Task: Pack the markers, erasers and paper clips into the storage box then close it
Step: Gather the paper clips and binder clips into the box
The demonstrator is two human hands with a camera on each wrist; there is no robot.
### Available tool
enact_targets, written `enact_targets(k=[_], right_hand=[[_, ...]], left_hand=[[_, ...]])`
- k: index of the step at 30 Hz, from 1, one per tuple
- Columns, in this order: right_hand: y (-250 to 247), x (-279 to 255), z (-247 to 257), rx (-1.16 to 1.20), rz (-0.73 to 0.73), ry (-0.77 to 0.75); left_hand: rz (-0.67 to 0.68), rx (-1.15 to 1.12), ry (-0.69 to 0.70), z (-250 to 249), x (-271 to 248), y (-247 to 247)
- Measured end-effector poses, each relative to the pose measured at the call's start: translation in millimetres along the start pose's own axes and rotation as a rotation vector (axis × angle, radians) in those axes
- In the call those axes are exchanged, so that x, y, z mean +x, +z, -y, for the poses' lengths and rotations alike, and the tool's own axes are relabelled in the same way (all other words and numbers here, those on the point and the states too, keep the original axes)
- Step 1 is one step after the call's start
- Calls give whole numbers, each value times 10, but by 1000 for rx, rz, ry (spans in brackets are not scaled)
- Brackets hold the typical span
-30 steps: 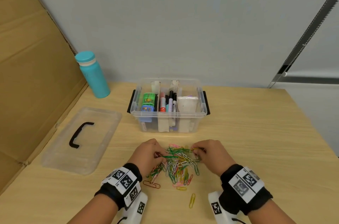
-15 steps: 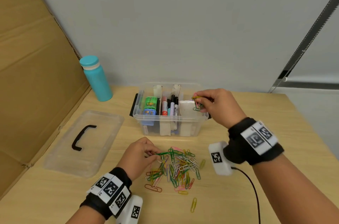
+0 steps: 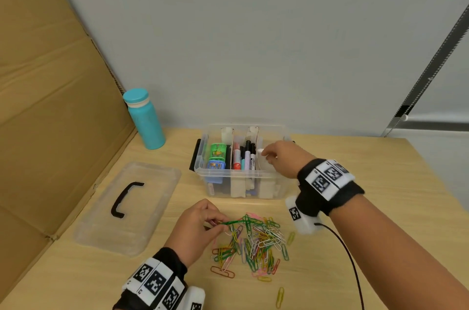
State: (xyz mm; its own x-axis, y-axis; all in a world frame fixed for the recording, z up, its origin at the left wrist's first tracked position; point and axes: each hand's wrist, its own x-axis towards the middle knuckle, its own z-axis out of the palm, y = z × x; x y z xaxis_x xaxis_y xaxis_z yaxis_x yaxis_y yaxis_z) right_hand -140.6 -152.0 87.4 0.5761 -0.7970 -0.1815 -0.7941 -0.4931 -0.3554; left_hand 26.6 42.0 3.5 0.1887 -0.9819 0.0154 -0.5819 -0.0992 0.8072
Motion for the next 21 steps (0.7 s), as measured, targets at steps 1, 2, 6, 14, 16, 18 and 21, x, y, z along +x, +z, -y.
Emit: enact_targets(k=[1, 2, 6, 14, 16, 18, 21], right_hand=[[24, -98, -62, 73, -124, -32], [71, -209, -134, 122, -276, -71], [399, -654, -407, 54, -571, -117], [823, -770, -515, 51, -563, -126], [858, -767, -515, 52, -576, -134], [872, -771, -517, 53, -575, -142], [890, -774, -527, 47, -581, -140]], left_hand=[[-7, -5, 4, -23, -8, -15], [-15, -8, 10, -55, -16, -30], [-30, -22, 62, -305, 49, -108], [-94, 394, 313, -1181, 888, -126], [-68, 459, 322, -1308, 1120, -18], [-1, 555, 276, -1364, 1345, 130], [163, 723, 162, -1353, 1611, 340]])
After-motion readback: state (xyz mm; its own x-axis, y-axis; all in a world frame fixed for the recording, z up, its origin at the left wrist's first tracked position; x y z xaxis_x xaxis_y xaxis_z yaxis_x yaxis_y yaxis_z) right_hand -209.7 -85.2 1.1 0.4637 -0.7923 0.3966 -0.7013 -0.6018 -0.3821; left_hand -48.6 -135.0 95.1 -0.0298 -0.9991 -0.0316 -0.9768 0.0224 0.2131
